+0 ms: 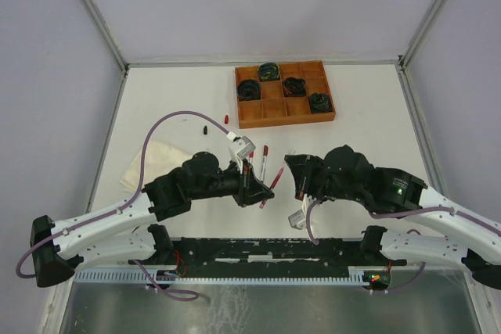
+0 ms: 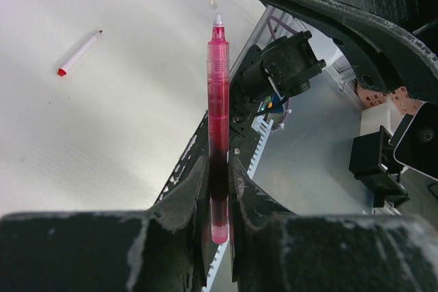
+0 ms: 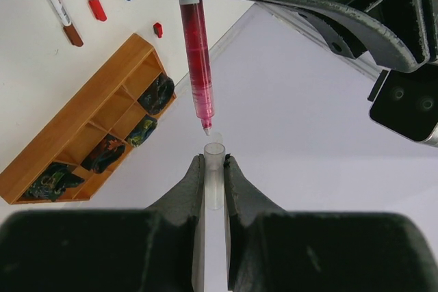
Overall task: Insert the pens into the pen caps
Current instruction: Insert the pen cap onto the pen.
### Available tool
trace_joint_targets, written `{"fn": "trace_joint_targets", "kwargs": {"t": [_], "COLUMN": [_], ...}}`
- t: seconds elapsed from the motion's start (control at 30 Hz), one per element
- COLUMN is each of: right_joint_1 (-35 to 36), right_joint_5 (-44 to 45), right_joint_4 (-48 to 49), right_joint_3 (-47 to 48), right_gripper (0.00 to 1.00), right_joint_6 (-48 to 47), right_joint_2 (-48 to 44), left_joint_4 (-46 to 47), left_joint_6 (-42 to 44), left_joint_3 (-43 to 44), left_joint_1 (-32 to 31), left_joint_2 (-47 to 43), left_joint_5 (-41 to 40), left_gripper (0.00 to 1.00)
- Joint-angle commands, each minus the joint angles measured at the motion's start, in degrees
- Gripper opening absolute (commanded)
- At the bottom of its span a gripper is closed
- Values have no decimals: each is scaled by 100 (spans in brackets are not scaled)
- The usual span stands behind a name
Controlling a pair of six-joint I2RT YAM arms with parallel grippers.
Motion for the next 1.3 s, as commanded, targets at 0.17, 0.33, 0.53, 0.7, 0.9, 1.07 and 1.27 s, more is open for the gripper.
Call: {"fn": "trace_joint_targets", "kwargs": {"t": [0.17, 0.33, 0.53, 0.7, 0.9, 1.07, 1.27], "right_joint_1": [30, 31, 30, 32, 33, 32, 31], "right_joint_5": [186, 79, -214, -316, -404, -502, -576], "right_joint_4": [241, 179, -24, -156, -125, -126, -122], "right_joint_3": [-9, -6, 32, 52, 74, 63, 54], "right_gripper": [0, 0, 0, 0, 0, 0, 0], "right_joint_6": [58, 82, 141, 172, 192, 202, 192], "right_joint_2": [-14, -5, 16, 59, 56, 53, 81], "left_joint_4": [321, 309, 297, 291, 283, 283, 292], "left_joint_6": [-133, -133, -126, -111, -106, -106, -143], "left_joint_3": [178, 186, 186, 195, 185, 184, 202], "left_joint_1": [5, 10, 9, 10, 11, 10, 10], "left_joint_2": [20, 20, 9, 9, 9, 1, 31], "left_joint_5": [2, -7, -25, -42, -59, -82, -115], "left_gripper": [3, 3, 3, 3, 3, 3, 3]}}
